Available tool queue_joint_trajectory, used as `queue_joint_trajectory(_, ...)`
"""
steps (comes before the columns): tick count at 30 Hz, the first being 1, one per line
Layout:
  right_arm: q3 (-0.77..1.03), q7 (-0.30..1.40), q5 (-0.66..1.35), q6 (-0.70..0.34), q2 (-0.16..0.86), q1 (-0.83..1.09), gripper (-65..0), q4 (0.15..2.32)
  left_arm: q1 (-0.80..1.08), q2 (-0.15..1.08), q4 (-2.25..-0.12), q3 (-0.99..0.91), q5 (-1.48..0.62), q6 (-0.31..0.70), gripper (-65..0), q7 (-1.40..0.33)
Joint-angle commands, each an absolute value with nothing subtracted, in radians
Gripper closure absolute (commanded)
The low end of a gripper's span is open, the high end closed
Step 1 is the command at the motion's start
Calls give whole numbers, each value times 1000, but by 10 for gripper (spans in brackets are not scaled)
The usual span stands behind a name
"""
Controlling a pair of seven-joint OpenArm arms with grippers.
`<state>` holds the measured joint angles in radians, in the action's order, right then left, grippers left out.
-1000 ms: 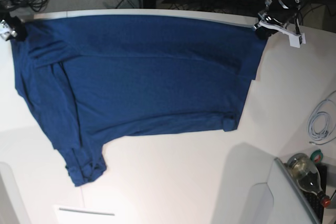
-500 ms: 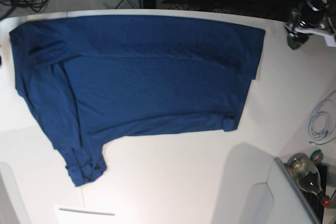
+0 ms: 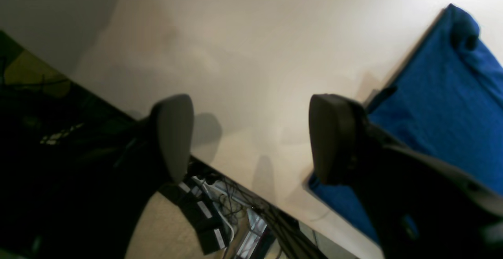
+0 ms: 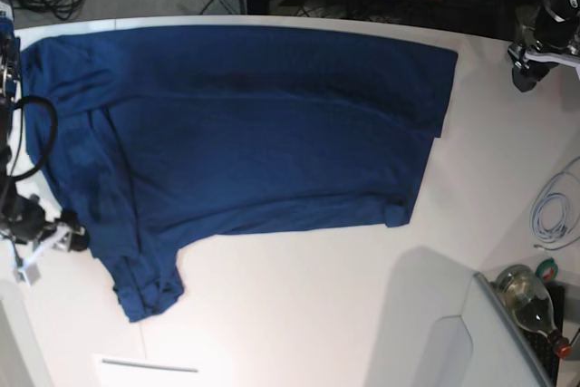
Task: Layout the t-shirt on the table in an organized manner, then fold the t-shirt properly
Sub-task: 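Release both corners and move the right gripper to the shirt side, then grasp the shirt side edge with the right gripper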
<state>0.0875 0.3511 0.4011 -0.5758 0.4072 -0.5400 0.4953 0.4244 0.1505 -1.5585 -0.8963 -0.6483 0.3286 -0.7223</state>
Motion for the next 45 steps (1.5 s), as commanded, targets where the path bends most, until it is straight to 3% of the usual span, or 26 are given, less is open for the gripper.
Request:
queue_joint_trajectory(1, 91, 328, 389, -587, 420, -568, -350, 479, 430, 165, -1577, -903, -661, 334, -439, -707)
queue_joint_trajectory(25, 84, 289, 357, -587, 369, -501, -344, 449, 426, 162, -1569, -903, -661, 334, -439, -707)
queue_joint_trajectory(27, 82, 289, 357, -587, 369, -496, -284, 449, 426, 162, -1569, -903, -661, 334, -439, -707)
queue_joint_trajectory(32, 84, 291, 357, -587, 369, -493, -60, 449, 427, 162, -1567, -903, -661, 334, -439, -707)
queue_joint_trajectory(37, 90, 295, 357, -587, 371, -493, -2, 458, 429, 162, -1567, -903, -661, 334, -439, -707)
queue_joint_trajectory(45, 90, 297, 357, -587, 372, -479, -2, 509, 429, 162, -1567, -903, -661, 334, -439, -707)
